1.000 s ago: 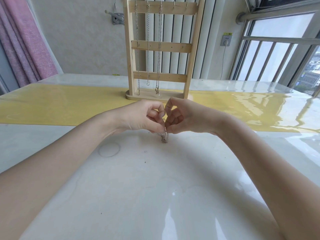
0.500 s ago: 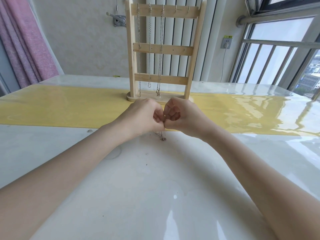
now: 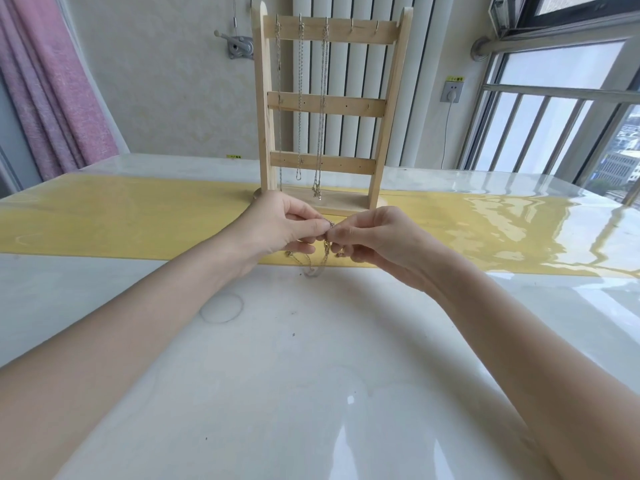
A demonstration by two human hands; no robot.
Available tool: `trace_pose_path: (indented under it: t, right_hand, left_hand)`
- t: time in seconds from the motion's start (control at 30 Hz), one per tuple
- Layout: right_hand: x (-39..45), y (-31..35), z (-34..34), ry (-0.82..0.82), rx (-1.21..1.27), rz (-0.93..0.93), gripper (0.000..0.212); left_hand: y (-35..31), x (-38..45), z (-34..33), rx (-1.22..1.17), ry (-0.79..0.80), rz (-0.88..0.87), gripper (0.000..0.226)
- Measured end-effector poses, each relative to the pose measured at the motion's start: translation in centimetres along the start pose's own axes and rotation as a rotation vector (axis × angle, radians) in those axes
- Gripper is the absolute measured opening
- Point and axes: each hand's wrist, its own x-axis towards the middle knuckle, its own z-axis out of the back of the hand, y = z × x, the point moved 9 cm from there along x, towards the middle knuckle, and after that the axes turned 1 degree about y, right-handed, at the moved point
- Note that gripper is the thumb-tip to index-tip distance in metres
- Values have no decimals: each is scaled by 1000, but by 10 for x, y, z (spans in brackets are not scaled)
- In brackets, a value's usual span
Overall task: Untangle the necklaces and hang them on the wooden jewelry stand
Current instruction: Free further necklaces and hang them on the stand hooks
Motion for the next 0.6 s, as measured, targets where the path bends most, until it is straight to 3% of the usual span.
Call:
trace_pose_path:
  t: [0.27, 0.47, 0.6]
  right_hand:
    - [-2, -1, -4, 75, 18, -72, 32]
    - [-1, 7, -4, 8, -135, 8, 33]
    - [0, 12, 2, -39, -58, 60, 35]
  left_hand:
    - [2, -3, -11, -70, 113, 93, 18]
    - [8, -11, -34, 1, 354, 158, 21]
    - [6, -7, -28, 75, 305, 124, 28]
